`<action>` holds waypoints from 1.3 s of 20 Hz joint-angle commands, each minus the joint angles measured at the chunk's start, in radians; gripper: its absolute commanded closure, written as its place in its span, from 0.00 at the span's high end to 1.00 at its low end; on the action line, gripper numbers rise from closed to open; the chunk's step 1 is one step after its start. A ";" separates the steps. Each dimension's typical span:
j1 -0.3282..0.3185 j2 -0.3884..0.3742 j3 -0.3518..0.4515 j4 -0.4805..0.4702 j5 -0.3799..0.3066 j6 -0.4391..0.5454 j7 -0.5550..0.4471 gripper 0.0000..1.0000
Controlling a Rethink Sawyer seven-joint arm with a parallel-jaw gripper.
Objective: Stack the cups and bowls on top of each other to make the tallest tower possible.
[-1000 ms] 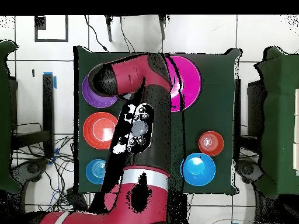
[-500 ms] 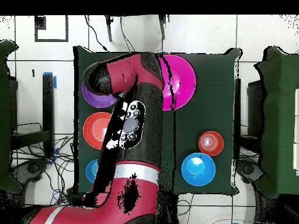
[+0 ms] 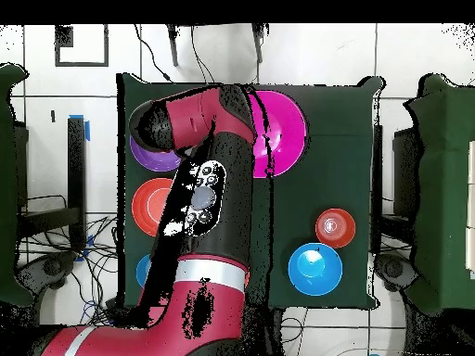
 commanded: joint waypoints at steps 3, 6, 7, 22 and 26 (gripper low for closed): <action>0.017 0.004 0.007 -0.016 0.033 0.073 0.151 0.00; 0.020 0.007 0.002 -0.020 0.038 0.074 0.147 0.00; 0.021 0.009 0.000 -0.023 0.039 0.073 0.147 0.00; 0.037 0.031 -0.016 -0.056 0.065 0.091 0.152 0.00; 0.043 0.040 -0.026 -0.068 0.076 0.099 0.152 0.00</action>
